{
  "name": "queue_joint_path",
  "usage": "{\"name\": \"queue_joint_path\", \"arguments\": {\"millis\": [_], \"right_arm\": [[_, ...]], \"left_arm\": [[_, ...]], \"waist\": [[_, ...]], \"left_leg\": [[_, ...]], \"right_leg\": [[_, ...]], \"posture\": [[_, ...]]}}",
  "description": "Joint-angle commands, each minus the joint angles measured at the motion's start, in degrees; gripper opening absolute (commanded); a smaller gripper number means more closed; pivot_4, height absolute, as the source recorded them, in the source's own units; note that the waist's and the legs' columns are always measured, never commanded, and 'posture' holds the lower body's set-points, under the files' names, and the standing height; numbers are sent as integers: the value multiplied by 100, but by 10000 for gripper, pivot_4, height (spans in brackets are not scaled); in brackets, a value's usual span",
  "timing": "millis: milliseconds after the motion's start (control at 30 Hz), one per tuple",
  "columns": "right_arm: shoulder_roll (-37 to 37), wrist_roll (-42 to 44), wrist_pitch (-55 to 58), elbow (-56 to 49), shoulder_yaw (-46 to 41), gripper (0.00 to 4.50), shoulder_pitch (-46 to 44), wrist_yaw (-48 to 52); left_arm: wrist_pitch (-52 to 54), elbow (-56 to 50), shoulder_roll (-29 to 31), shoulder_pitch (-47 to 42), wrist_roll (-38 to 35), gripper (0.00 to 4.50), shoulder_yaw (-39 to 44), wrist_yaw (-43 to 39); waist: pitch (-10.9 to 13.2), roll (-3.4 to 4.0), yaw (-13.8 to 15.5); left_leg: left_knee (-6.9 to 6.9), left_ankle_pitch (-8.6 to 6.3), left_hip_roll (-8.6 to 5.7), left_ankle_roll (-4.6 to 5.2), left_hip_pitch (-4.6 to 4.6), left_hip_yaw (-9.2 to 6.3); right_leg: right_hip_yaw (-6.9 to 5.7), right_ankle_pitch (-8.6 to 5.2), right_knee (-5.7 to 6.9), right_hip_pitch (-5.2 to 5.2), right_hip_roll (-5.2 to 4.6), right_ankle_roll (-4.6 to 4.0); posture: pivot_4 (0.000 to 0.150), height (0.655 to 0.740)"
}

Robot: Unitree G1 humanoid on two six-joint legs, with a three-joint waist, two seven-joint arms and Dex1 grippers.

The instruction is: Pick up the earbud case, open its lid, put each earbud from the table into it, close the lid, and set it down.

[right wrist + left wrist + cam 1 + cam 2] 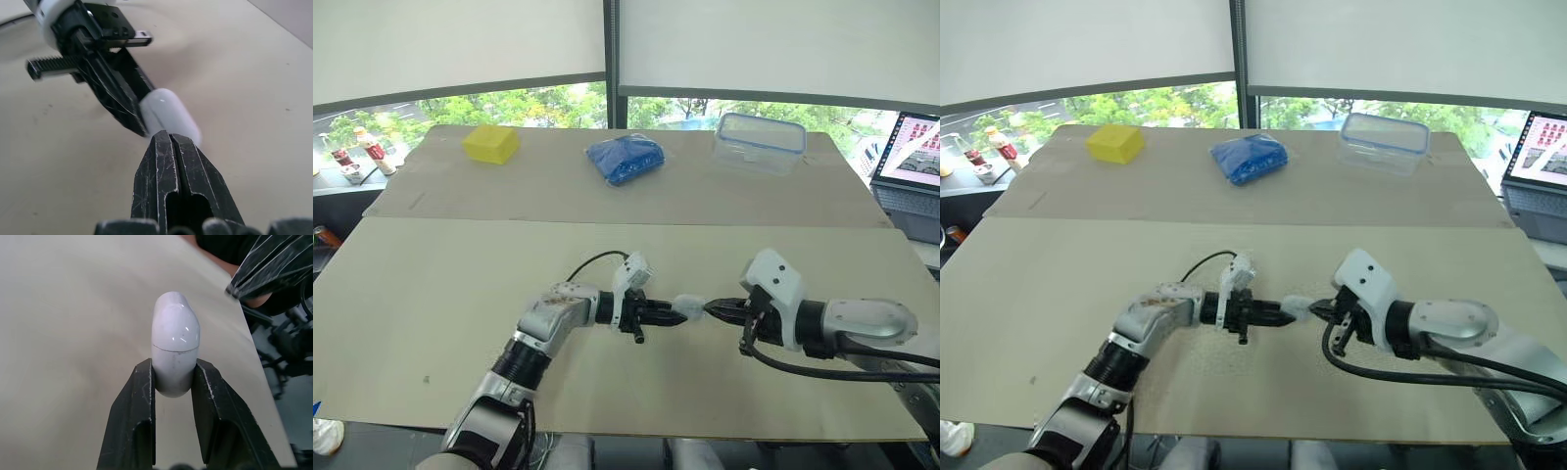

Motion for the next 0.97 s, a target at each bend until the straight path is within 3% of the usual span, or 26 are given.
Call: {"name": "queue_joint_path", "arguments": {"millis": [33,267,367,467,600,800,967], "right_arm": [[-64,-137,-234,-107,-188,0,65,81],[-269,-245,-399,-231,-314,0,308,391],[-428,-277,-551,-267,-407,0,439,614],[-753,-535,-909,-236,-478,8917,597,972],[-1179,-742,-1333,-53,-757,22477,764,1514],[-1592,-1066,-2072,287,-1310,43852,1127,2370],[-1507,-1100,-2275,448,-1486,43852,1244,2596]], "left_arm": [[278,275,-4,-255,-60,10384,64,27],[-795,328,628,-230,534,43714,-175,-288],[-1607,113,1157,-58,831,44693,-213,-525],[-2382,-344,1770,287,1007,45000,-94,-816],[-3077,-1103,2298,818,732,45000,511,-1049],[-3441,-2253,3185,1722,503,45000,1160,-1466],[-3459,-2683,3344,2155,333,45000,1389,-1357]], "waist": [[0,0,-1],[0,0,-8],[0,1,-49],[0,2,-70],[3,2,-13],[9,-5,23],[11,-6,18]], "left_leg": [[0,0,0,0,0,0],[-1,0,1,-1,3,0],[-3,0,3,-1,6,0],[-9,0,4,-1,5,1],[-4,0,3,-1,-5,2],[-3,0,6,-1,-4,3],[-4,0,9,0,-3,6]], "right_leg": [[0,0,0,0,0,0],[0,1,1,0,0,-2],[1,2,1,1,2,-3],[2,1,0,-2,2,-3],[2,1,-4,-7,-4,-2],[0,1,-4,-5,-4,-2],[0,1,-7,-3,-3,-3]], "posture": [[1500,6797],[1500,6797],[1500,6797],[1500,6797],[1500,6797],[1500,6797],[1500,6797]]}}
